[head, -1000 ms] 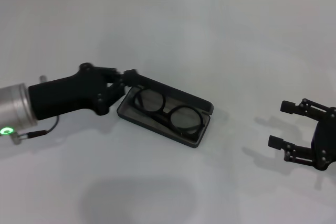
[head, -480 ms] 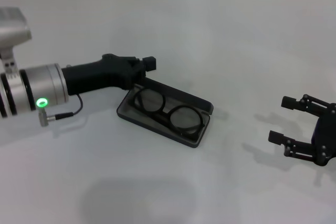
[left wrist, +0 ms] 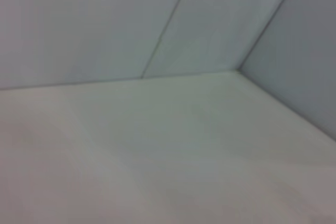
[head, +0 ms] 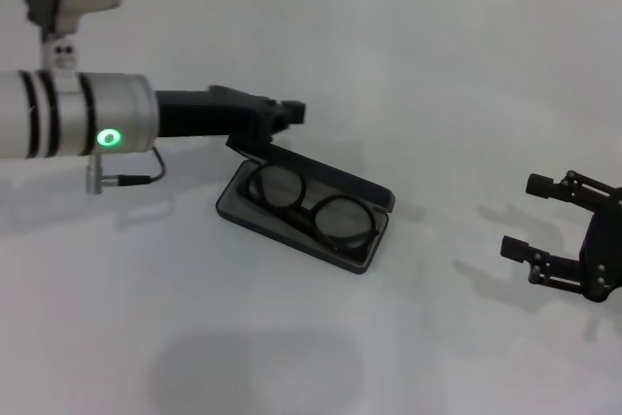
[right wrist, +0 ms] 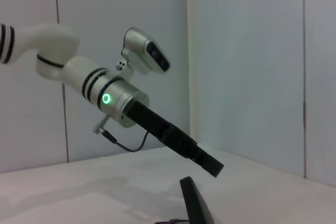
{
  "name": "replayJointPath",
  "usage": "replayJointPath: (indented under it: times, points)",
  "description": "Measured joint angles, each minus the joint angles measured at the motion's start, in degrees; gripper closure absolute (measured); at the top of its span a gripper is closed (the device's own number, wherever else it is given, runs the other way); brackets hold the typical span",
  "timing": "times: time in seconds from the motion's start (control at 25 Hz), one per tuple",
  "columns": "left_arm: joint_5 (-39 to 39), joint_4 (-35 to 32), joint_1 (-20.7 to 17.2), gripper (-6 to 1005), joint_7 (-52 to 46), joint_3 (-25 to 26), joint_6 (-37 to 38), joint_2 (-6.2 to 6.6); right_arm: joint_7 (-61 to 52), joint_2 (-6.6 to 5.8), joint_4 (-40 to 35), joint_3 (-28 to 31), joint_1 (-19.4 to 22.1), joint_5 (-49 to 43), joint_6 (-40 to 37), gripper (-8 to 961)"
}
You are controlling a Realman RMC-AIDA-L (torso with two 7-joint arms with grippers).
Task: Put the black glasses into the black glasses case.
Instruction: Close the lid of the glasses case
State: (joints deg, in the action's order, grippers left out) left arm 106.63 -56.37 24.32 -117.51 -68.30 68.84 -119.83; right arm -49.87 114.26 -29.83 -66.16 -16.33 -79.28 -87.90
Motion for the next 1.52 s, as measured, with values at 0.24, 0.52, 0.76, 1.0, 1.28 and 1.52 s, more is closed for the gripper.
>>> replayJointPath:
  times: [0.24, 0.52, 0.76, 1.0, 1.28, 1.52]
  points:
    - [4.2, -10.1, -4.4, 980, -10.0, -10.4, -5.9, -0.04, 0.1, -0.07, -0.1, 0.3, 0.0, 0.0, 0.4, 170]
    - [4.5, -12.2, -6.9, 979, -15.4, -16.3, -11.9, -0.22, 0.7, -0.09, 0.0, 0.8, 0.0, 0.0, 0.5, 170]
    - [5.2, -12.9, -7.6, 979, -16.6, -18.2, -14.1, -0.16, 0.7, -0.09, 0.0, 0.8, 0.0, 0.0, 0.5, 170]
    - [4.5, -13.1, -8.7, 979, -13.5, -19.1, -15.7, -0.22, 0.7, -0.01, 0.0, 0.8, 0.0, 0.0, 0.5, 170]
    - [3.2, -12.8, -9.7, 979, -10.5, -19.2, -16.2, -0.23, 0.7, 0.0, 0.0, 0.8, 0.0, 0.0, 0.5, 170]
    - [3.2, -12.5, -9.9, 979, -10.2, -19.6, -16.2, -0.18, 0.7, 0.0, 0.0, 0.8, 0.0, 0.0, 0.5, 170]
